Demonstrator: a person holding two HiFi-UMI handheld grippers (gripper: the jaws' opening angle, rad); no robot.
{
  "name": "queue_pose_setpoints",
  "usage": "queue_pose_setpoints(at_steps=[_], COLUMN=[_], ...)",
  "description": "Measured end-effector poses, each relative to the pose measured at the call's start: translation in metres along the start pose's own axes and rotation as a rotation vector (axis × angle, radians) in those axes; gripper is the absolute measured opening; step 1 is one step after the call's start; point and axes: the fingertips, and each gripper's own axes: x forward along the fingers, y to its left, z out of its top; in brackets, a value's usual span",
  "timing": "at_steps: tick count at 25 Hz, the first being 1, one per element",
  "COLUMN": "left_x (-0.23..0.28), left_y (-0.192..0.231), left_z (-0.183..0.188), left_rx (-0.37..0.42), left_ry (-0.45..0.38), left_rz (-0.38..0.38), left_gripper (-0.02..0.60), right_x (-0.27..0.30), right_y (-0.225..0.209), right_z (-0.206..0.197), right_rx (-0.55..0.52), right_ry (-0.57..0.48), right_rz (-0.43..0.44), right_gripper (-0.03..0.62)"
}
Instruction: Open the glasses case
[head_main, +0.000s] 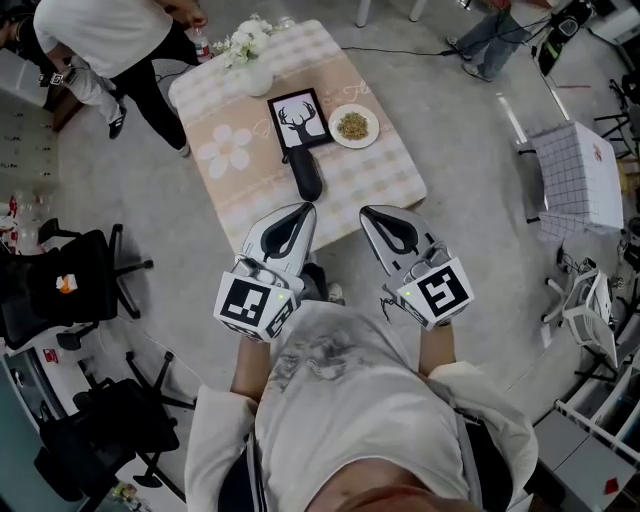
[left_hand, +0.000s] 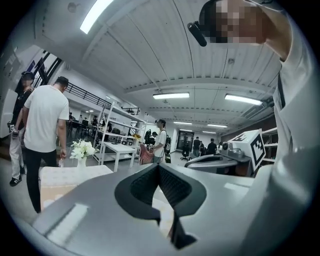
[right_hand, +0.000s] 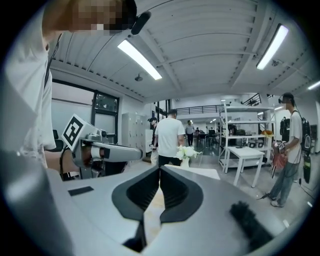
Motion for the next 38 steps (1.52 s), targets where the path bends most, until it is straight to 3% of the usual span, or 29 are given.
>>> queue_pose_setpoints(at_steps=[15,23,30,38], left_x=[0.058,0.076,0.089,0.109], left_y=[0.093,0.129,0.149,0.161], left_z=[-0.013,-0.042,-0.075,-0.116], left_rx=[-0.064,-0.094,-0.146,-0.187], left_ry=[0.051,0.111,0.178,0.264], left_rz=[-0.051,-0.054,-0.030,0.055], left_gripper=[0.005,0.005,0.005,0.013], right_x=[0.093,0.124,0.138,0.154], right_y=[-0.043,-0.057,-0.071,-0.085], right_z=[-0.021,-0.052,-0.092,-0.128], right_rx=[0.053,0.092,0.130,0.166], right_ry=[0.089,0.172,0.255,0.303], right_rz=[-0.014,-0.033,-0.034,0.034], right_gripper=[0.017,0.017,0.017,0.017])
